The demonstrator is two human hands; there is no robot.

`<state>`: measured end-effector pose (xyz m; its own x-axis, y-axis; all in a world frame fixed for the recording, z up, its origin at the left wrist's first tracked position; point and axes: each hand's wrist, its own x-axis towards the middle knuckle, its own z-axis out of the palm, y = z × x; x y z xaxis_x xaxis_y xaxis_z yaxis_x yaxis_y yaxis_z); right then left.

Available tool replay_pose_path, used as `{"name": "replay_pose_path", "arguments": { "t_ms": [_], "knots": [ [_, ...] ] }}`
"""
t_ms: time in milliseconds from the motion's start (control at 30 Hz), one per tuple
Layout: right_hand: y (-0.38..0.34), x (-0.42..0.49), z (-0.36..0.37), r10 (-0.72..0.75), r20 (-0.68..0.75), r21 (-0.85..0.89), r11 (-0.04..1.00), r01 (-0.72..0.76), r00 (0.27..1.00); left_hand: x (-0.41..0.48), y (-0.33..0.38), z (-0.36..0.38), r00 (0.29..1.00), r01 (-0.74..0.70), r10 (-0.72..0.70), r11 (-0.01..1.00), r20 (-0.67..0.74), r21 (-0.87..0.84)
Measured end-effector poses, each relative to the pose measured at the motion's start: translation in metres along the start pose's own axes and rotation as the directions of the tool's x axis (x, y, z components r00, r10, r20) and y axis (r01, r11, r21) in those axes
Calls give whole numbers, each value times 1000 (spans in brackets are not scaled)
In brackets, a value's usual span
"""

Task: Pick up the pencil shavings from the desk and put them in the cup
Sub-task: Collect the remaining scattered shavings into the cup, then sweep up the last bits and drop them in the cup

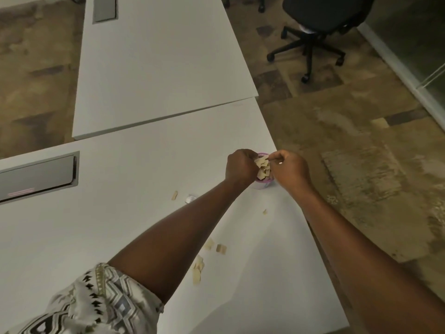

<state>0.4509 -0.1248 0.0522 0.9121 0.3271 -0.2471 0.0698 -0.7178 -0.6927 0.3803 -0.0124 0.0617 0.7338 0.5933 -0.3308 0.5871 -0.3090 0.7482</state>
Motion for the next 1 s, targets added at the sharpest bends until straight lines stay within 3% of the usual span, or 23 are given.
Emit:
{"name": "replay_pose_path", "arguments": {
  "t_ms": [100, 167, 233, 333, 600, 733, 867, 933, 1000],
  "knots": [
    [3, -8, 3, -299, -90, -180, 943, 280, 950, -4, -5, -5, 999, -38, 38, 999, -22, 8],
    [7, -12, 12, -491, 38, -220, 845, 487, 870, -9, -14, -8, 997, -48, 49, 999, -52, 14],
    [14, -15, 23, -516, 242, -328, 754, 570, 822, -16, -28, -11, 997, -33, 36, 998, -75, 44],
    [22, -14, 37, -394, 401, -470, 687, 554, 827, -31, -59, -15, 996, 25, -18, 997, -91, 80],
    [15, -12, 45, -275, 454, -533, 678, 506, 847, -110, -145, -27, 989, 101, -85, 986, -118, 136],
    [1, -25, 35, -384, 325, -497, 708, 502, 864, -142, -176, -35, 989, 106, -86, 981, -123, 164],
    [9, -72, 36, -555, 141, -329, 755, 567, 820, -170, -204, -42, 992, 27, 11, 956, -127, 293],
    [28, -95, 45, -489, 164, -291, 806, 516, 857, -180, -222, -47, 989, 27, 30, 928, -146, 371],
    [54, -110, 56, -315, 228, -322, 869, 376, 921, -188, -243, -55, 980, 82, 1, 907, -197, 413]
  ]
}}
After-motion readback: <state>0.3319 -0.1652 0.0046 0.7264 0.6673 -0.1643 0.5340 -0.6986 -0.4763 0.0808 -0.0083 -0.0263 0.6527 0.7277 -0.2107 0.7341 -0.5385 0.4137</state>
